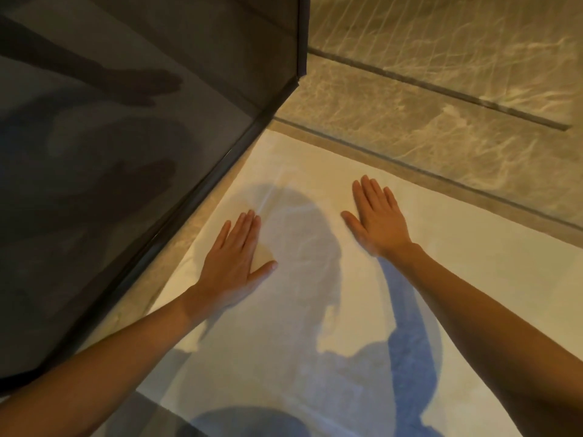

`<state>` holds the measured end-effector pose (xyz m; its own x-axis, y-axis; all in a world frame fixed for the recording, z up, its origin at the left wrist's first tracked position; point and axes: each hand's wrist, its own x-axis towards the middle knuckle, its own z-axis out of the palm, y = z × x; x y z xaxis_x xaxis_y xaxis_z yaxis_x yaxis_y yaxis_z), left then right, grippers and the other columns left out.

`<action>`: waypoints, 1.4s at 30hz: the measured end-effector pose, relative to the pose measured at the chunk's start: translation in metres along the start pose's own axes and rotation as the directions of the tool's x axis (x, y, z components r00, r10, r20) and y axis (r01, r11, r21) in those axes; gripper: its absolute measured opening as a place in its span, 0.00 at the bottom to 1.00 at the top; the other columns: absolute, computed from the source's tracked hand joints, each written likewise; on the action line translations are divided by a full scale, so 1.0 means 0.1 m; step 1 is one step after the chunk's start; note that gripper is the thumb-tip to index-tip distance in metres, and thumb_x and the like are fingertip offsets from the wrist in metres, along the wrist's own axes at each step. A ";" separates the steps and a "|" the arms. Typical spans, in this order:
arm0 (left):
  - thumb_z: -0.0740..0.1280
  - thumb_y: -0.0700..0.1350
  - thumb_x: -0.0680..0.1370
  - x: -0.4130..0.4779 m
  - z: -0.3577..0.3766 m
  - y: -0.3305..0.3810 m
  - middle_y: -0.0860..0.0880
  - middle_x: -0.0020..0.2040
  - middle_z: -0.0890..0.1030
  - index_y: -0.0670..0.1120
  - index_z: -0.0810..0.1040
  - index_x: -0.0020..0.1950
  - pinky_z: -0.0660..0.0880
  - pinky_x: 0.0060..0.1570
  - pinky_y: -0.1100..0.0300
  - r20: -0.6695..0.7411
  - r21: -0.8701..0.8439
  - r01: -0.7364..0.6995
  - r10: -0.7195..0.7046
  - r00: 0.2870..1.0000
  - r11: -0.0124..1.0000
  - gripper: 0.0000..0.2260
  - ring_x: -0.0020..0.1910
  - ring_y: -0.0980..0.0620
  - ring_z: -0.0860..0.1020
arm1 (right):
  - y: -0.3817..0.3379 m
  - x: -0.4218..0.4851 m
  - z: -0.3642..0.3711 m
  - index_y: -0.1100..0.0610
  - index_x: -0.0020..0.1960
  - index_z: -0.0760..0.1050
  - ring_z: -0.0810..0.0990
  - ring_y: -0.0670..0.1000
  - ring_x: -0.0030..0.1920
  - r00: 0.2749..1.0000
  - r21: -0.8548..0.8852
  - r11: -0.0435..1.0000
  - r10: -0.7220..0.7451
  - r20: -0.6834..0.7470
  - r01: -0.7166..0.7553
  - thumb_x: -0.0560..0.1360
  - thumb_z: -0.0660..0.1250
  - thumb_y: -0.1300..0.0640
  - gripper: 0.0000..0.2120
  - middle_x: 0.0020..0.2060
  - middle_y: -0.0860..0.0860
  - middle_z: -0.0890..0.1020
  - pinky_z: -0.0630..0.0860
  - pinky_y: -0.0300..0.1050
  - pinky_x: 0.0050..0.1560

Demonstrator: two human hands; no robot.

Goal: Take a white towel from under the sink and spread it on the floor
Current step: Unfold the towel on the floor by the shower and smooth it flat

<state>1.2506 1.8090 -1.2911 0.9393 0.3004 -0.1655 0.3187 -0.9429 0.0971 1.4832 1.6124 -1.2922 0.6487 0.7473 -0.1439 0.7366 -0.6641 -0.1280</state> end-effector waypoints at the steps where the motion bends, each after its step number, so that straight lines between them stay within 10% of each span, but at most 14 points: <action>1: 0.42 0.69 0.74 0.00 0.00 0.00 0.44 0.78 0.48 0.43 0.42 0.76 0.45 0.74 0.52 0.001 0.001 -0.002 0.002 1.000 1.000 0.40 0.76 0.50 0.45 | 0.05 0.00 -0.01 0.58 0.77 0.46 0.45 0.53 0.77 1.000 0.007 1.000 0.026 -0.003 -0.026 0.76 0.40 0.37 0.36 0.77 0.55 0.48 0.40 0.50 0.74; 7: 0.41 0.68 0.74 -0.02 -0.01 -0.01 0.44 0.78 0.45 0.43 0.40 0.76 0.42 0.74 0.52 0.019 -0.028 0.050 -0.050 0.999 0.998 0.40 0.76 0.49 0.43 | 0.17 -0.01 -0.08 0.60 0.76 0.47 0.45 0.55 0.77 0.976 0.029 0.976 0.215 0.021 -0.215 0.74 0.37 0.36 0.39 0.77 0.58 0.50 0.42 0.55 0.74; 14: 0.42 0.67 0.76 -0.58 0.01 0.02 0.43 0.77 0.50 0.42 0.44 0.76 0.47 0.74 0.51 0.058 -0.059 0.107 -0.104 0.993 0.992 0.37 0.76 0.47 0.49 | -0.90 -0.43 0.07 0.61 0.70 0.67 0.69 0.60 0.69 0.931 0.028 0.931 -0.363 -0.033 0.364 0.80 0.44 0.41 0.31 0.68 0.61 0.71 0.60 0.57 0.69; 17: 0.33 0.67 0.74 -0.76 0.04 -0.19 0.45 0.76 0.39 0.42 0.36 0.74 0.39 0.73 0.51 0.106 -0.008 0.121 -0.120 0.987 0.993 0.38 0.75 0.48 0.40 | -0.95 -0.46 0.19 0.60 0.72 0.64 0.67 0.59 0.70 0.916 -0.039 0.915 -0.402 0.010 0.402 0.79 0.46 0.40 0.31 0.70 0.61 0.68 0.57 0.57 0.70; 22: 0.44 0.65 0.78 -1.06 -0.03 -0.55 0.37 0.75 0.55 0.37 0.50 0.75 0.48 0.73 0.50 0.145 -0.045 0.158 -0.150 0.978 0.986 0.37 0.75 0.42 0.54 | -0.92 -0.46 0.15 0.61 0.71 0.65 0.68 0.61 0.69 0.910 -0.007 0.910 -0.414 -0.008 0.414 0.79 0.48 0.40 0.31 0.69 0.61 0.70 0.64 0.60 0.68; 29: 0.42 0.67 0.76 -1.40 -0.04 -0.36 0.47 0.76 0.40 0.45 0.38 0.76 0.35 0.72 0.53 0.163 -0.094 0.090 -0.074 0.984 0.992 0.36 0.75 0.51 0.39 | -1.79 -0.52 0.19 0.61 0.73 0.61 0.63 0.60 0.72 0.817 0.079 0.813 -0.575 -0.049 0.577 0.79 0.48 0.42 0.30 0.72 0.60 0.66 0.54 0.58 0.72; 42: 0.46 0.66 0.77 -1.92 0.00 -0.75 0.43 0.77 0.49 0.44 0.43 0.77 0.38 0.73 0.55 0.200 -0.062 0.228 -0.212 0.957 0.972 0.37 0.76 0.51 0.44 | -2.11 -0.48 0.42 0.59 0.72 0.63 0.66 0.60 0.70 0.763 0.021 0.763 -0.647 0.011 0.646 0.79 0.40 0.39 0.33 0.71 0.59 0.68 0.56 0.57 0.69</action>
<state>1.0469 1.8217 -1.2670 0.8057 0.4581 -0.3756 0.5316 -0.8388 0.1172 1.2889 1.7153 -1.2997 0.0164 0.9992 -0.0376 0.9772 -0.0240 -0.2108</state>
